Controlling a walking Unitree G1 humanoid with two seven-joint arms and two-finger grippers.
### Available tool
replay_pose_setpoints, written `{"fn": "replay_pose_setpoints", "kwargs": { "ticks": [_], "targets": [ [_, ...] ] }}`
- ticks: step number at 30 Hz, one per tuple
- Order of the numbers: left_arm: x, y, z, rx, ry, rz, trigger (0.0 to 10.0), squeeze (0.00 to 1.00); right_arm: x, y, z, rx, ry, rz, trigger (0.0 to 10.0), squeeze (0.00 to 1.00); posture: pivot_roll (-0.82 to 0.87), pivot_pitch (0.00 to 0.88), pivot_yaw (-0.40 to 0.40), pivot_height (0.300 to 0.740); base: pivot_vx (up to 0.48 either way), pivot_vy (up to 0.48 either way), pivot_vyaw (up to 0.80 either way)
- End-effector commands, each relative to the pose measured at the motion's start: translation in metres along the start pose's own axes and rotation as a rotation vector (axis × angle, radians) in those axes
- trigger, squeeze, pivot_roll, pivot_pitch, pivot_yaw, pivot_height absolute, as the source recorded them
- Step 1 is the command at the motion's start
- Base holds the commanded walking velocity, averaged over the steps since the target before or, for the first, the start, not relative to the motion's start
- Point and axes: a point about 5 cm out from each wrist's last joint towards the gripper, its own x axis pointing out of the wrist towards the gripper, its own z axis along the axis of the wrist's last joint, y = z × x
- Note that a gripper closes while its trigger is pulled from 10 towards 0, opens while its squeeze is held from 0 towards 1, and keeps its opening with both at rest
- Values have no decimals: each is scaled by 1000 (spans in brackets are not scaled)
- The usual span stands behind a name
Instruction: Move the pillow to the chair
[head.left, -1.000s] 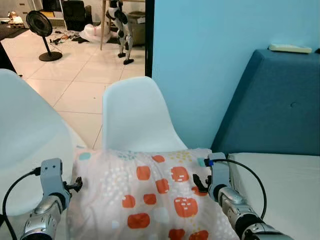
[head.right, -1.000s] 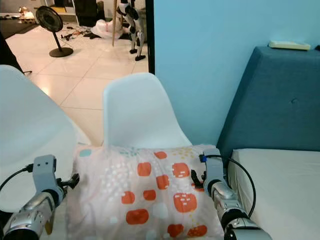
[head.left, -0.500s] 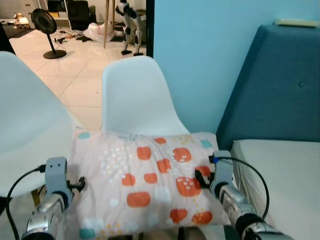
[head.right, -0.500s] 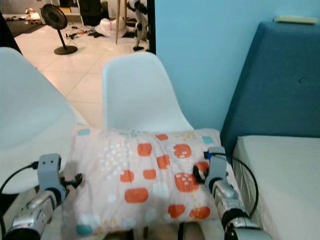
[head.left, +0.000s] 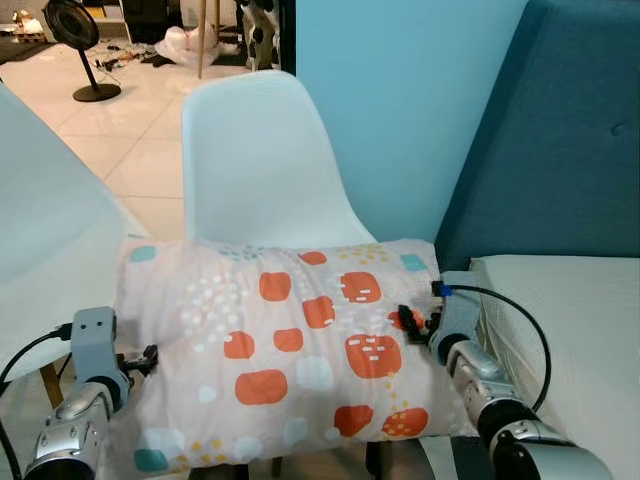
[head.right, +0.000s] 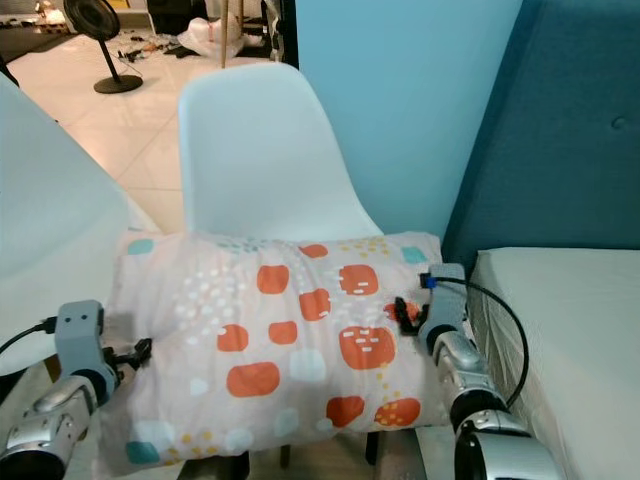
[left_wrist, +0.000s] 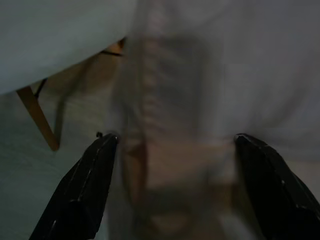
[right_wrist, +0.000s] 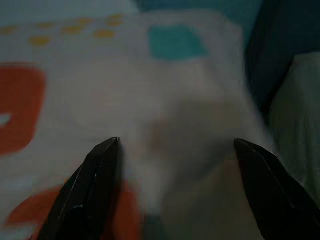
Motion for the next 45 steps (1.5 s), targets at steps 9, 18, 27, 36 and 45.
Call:
{"fn": "replay_pose_setpoints", "kwargs": {
  "ticks": [9, 18, 27, 36, 45],
  "targets": [
    [-12, 38, 12, -235, 32, -87, 10000, 0, -6, -36, -1, 75, 212, 6, 10000, 0, 42, 145, -56, 586, 0, 0, 0],
    [-25, 36, 15, -459, -16, -292, 10000, 0, -11, -49, 6, 298, 148, 85, 10000, 0, 44, 143, -57, 586, 0, 0, 0],
    [-35, 9, 13, -536, -14, -522, 10000, 0, -25, -45, -6, 521, 195, 361, 10000, 0, 40, 141, -56, 586, 0, 0, 0],
    [-35, -10, 6, -458, 70, -584, 10000, 0, -39, -22, -54, 331, 451, 480, 10000, 0, 41, 138, -47, 586, 0, 0, 0],
    [-31, -44, -5, -262, 160, -664, 0, 0, -35, 14, -53, 405, 419, 666, 0, 0, 42, 135, -42, 586, 0, 0, 0]
  ]
}}
